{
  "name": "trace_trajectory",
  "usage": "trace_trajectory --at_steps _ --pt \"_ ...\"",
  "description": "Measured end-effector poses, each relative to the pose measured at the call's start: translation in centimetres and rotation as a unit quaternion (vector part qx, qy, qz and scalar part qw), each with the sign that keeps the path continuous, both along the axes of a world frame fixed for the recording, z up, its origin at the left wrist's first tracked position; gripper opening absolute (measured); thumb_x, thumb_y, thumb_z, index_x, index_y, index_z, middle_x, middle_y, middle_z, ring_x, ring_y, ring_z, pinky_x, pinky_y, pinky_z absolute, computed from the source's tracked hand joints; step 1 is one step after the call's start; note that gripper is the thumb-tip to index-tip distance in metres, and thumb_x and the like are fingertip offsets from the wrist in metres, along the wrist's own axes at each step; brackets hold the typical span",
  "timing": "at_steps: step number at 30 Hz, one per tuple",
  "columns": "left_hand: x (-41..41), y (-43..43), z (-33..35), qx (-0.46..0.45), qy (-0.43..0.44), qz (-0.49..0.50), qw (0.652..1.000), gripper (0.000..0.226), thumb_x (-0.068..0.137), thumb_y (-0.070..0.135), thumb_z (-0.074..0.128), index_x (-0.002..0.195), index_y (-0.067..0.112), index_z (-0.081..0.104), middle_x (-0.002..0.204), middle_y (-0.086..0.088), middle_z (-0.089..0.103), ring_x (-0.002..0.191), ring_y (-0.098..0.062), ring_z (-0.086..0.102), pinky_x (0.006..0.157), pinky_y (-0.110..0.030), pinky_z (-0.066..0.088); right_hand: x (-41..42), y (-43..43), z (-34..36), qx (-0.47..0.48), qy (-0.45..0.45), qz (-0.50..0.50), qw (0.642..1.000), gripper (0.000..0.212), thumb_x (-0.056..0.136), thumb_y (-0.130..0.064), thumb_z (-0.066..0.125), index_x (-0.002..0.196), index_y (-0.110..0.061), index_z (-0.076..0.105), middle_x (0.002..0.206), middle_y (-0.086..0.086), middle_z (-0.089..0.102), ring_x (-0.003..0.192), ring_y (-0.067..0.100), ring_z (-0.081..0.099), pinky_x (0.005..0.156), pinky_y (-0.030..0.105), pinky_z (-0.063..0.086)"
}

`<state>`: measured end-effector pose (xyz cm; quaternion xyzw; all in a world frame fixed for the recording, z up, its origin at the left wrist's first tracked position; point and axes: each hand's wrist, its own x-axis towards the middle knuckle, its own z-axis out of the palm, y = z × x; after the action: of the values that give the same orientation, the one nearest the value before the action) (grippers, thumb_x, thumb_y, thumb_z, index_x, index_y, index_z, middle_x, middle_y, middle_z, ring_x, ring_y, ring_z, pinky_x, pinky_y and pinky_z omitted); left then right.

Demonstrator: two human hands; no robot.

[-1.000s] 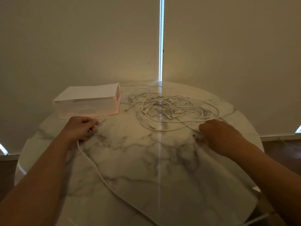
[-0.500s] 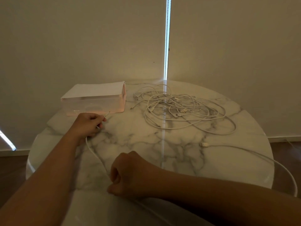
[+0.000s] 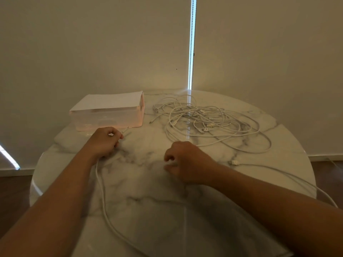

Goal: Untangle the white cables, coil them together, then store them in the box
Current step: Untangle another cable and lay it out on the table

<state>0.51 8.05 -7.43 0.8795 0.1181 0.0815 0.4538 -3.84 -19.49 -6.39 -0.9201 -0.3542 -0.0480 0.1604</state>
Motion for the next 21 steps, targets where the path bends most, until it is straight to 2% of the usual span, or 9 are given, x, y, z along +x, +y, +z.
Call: trace_trajectory --at_steps 3,5,9,11,13,15,17,19,21 --pt "0.2 -0.1 -0.2 0.118 -0.017 0.008 0.993 0.020 0.094 0.029 0.057 0.084 0.020 0.071 0.084 -0.003 0.066 0.071 -0.020 0.057 0.066 -0.031 0.041 2.0 -2.7 -0.1 -0.086 -0.059 -0.084 0.991 0.024 0.091 -0.024 0.056 0.110 -0.012 0.062 0.113 0.010 0.055 0.108 0.029 0.051 0.086 0.038 0.045" --pt "0.2 -0.4 -0.3 0.156 -0.023 0.001 0.988 0.021 0.093 0.035 0.057 0.088 0.020 0.071 0.092 0.001 0.068 0.087 -0.019 0.061 0.075 -0.031 0.042 2.8 -4.4 0.2 -0.114 -0.066 -0.130 0.983 0.023 0.090 -0.024 0.052 0.107 -0.010 0.060 0.112 0.012 0.054 0.107 0.033 0.051 0.086 0.040 0.046" --pt "-0.1 -1.2 -0.3 0.182 -0.040 -0.016 0.982 0.020 0.092 0.036 0.059 0.084 0.020 0.069 0.083 0.002 0.067 0.078 -0.014 0.059 0.068 -0.030 0.040 3.0 -7.7 0.7 -0.115 -0.032 -0.138 0.983 0.038 0.091 -0.039 0.056 0.120 -0.014 0.059 0.117 0.009 0.054 0.111 0.031 0.050 0.092 0.040 0.045" --pt "-0.2 -1.4 -0.4 0.187 -0.046 -0.027 0.981 0.019 0.091 0.036 0.060 0.082 0.021 0.068 0.077 0.001 0.068 0.074 -0.014 0.060 0.064 -0.029 0.042 2.3 -9.8 0.7 -0.101 -0.017 -0.131 0.986 0.042 0.087 -0.042 0.062 0.120 -0.016 0.062 0.114 0.007 0.058 0.109 0.028 0.055 0.092 0.037 0.045" --pt "-0.3 -1.5 -0.4 0.188 -0.056 -0.033 0.980 0.019 0.090 0.036 0.062 0.079 0.022 0.068 0.074 0.000 0.067 0.072 -0.015 0.060 0.062 -0.026 0.043 1.5 -11.9 0.6 -0.085 0.000 -0.130 0.988 0.034 0.083 -0.041 0.067 0.108 -0.019 0.068 0.103 0.003 0.061 0.097 0.024 0.059 0.085 0.034 0.047" --pt "-0.3 -1.7 -0.3 0.187 -0.066 -0.035 0.980 0.018 0.089 0.035 0.064 0.078 0.022 0.068 0.074 0.000 0.066 0.071 -0.015 0.059 0.062 -0.024 0.043 1.1 -13.6 0.6 -0.075 0.011 -0.135 0.988 0.011 0.081 -0.031 0.072 0.088 -0.024 0.067 0.085 -0.007 0.059 0.078 0.011 0.057 0.073 0.024 0.045" --pt "-0.3 -1.8 -0.3 0.186 -0.071 -0.040 0.979 0.016 0.089 0.035 0.064 0.079 0.022 0.069 0.075 0.000 0.066 0.071 -0.015 0.059 0.063 -0.026 0.044 0.9 -13.7 0.3 -0.061 0.002 -0.132 0.989 0.013 0.080 -0.022 0.075 0.076 -0.026 0.063 0.071 -0.014 0.053 0.064 0.001 0.048 0.063 0.012 0.035" --pt "-0.3 -2.2 -0.2 0.191 -0.073 -0.046 0.978 0.016 0.090 0.035 0.064 0.080 0.024 0.069 0.076 0.001 0.066 0.072 -0.016 0.059 0.066 -0.029 0.046 1.1 -12.6 -0.1 -0.043 -0.019 -0.109 0.993 0.011 0.078 -0.018 0.078 0.075 -0.020 0.067 0.070 -0.011 0.055 0.062 0.005 0.046 0.062 0.016 0.035" --pt "-0.3 -2.6 -0.2 0.201 -0.072 -0.058 0.975 0.016 0.090 0.036 0.063 0.080 0.025 0.068 0.078 0.002 0.066 0.073 -0.016 0.059 0.069 -0.032 0.048 1.2 -10.8 -0.4 -0.027 -0.032 -0.074 0.996 0.006 0.081 -0.020 0.075 0.081 -0.017 0.070 0.077 -0.004 0.060 0.070 0.013 0.051 0.067 0.027 0.043"
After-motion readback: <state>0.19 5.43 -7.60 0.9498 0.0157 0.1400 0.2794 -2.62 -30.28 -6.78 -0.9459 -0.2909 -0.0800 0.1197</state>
